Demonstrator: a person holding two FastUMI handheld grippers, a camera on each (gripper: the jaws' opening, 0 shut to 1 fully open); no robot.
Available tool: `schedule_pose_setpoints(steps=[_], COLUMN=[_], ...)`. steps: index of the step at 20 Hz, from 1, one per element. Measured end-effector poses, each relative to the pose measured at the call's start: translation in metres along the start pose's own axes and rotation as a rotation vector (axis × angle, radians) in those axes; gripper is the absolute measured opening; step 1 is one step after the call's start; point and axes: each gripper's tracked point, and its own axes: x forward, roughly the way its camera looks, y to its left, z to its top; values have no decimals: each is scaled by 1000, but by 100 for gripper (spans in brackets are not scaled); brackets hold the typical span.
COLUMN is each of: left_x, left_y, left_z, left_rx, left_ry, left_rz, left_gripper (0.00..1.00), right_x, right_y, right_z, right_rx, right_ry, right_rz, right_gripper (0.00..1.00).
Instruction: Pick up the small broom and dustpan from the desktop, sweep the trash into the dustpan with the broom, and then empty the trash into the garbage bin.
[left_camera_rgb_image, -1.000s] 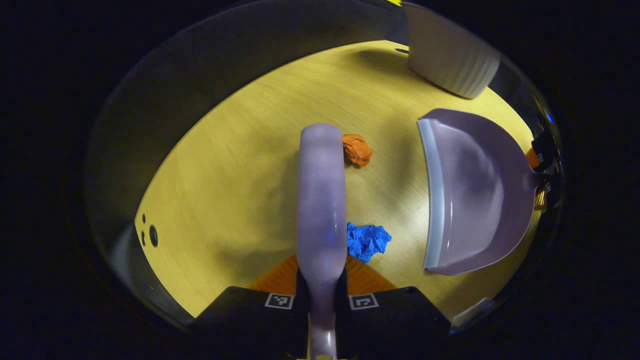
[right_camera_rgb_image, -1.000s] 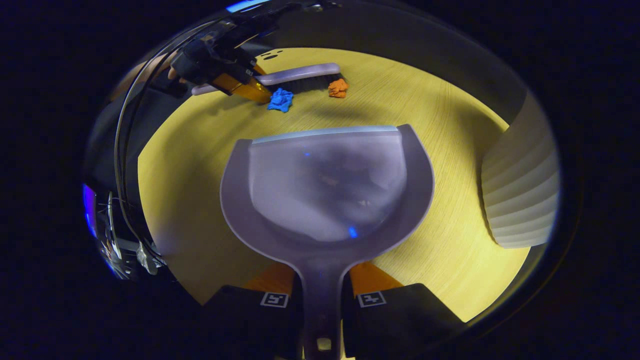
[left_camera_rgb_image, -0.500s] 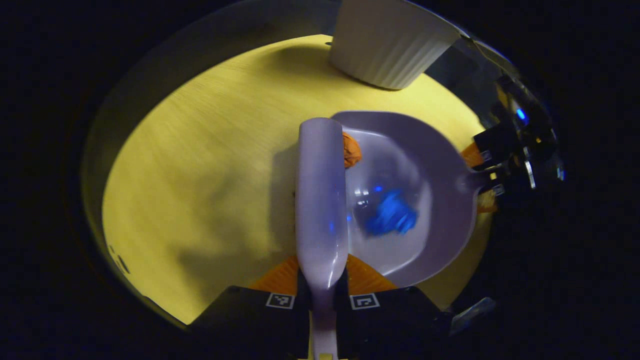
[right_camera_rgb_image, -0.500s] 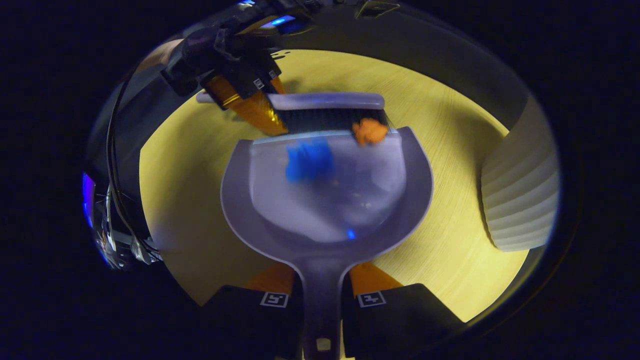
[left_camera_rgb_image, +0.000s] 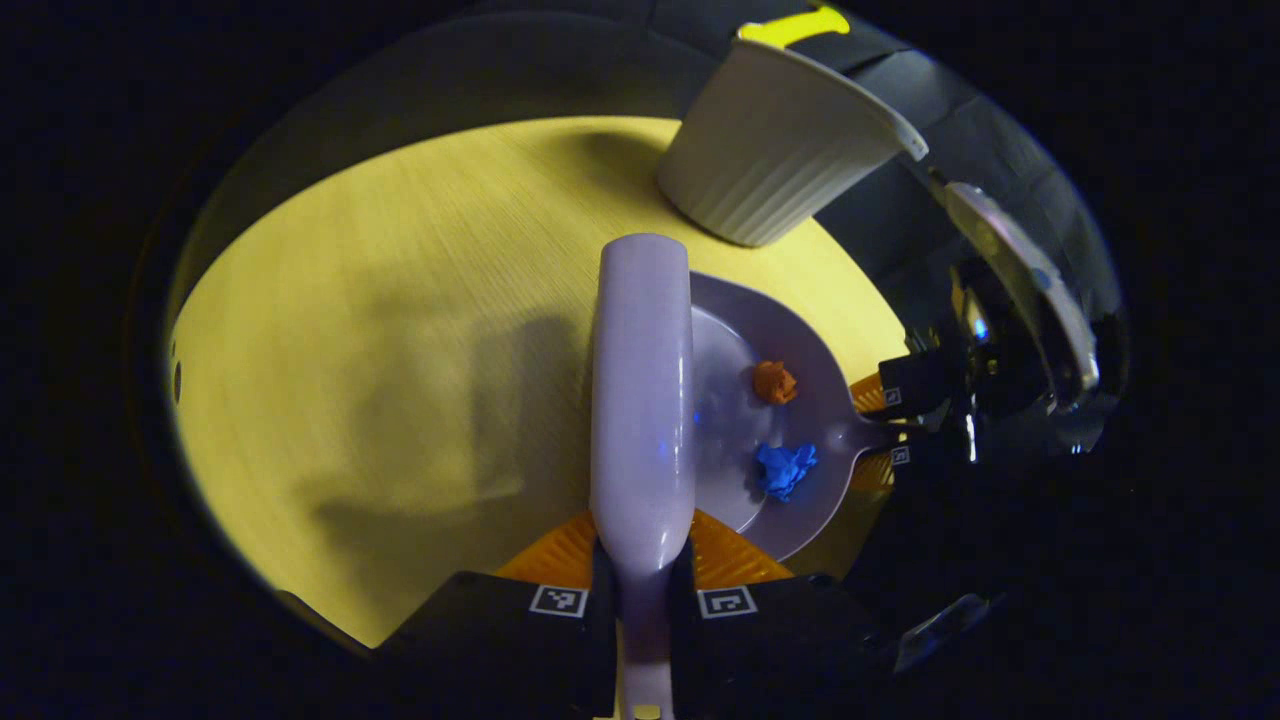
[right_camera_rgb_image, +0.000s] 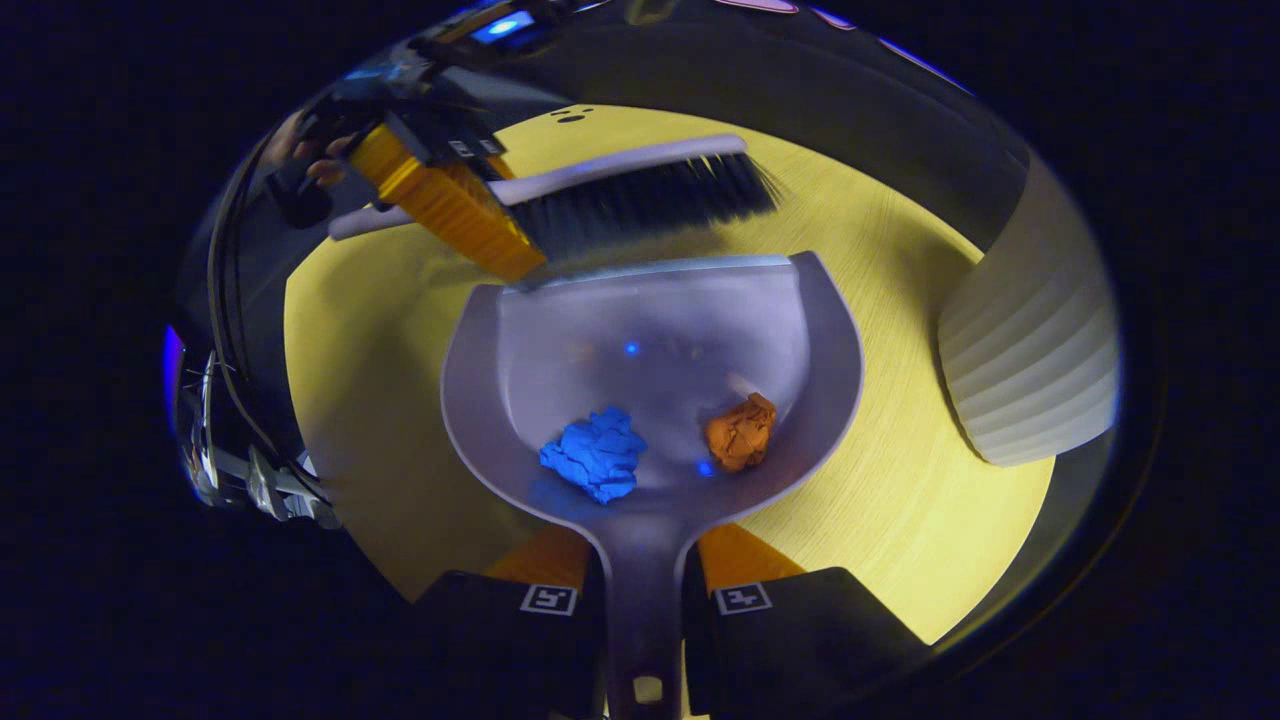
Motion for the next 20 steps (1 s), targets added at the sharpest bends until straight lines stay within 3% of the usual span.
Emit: schedule_pose_setpoints(steps=[2,3,5,8,11,12,15,17,20], left_x=[-21,-37,-63,-85,-82,-76,-59,-55,-43], left_y=[-9,-9,0,20,31,33,12,-4,-20], left_z=[-6,-13,-27,-60,-111,-129,-162,-184,-202], left_rx=[-57,-82,-126,-196,-251,-269,-344,-382,-438], left_ry=[-85,-130,-207,-316,-344,-343,-362,-368,-382], left_rz=[32,59,127,290,412,429,419,407,371], left_gripper=[26,26,25,25,26,26,25,26,25], right_x=[0,-2,-10,-16,-24,-27,-33,-44,-59], right_y=[-1,0,3,3,9,8,6,12,10], right_z=[1,3,9,15,20,22,28,32,43], right_rx=[-20,-15,23,46,81,93,89,112,175], right_ry=[-8,-16,-21,-39,-41,-45,-70,-81,-84], right_rz=[-34,-40,-31,-46,-49,-49,-69,-45,-3], right_gripper=[35,39,35,35,39,31,35,31,35])
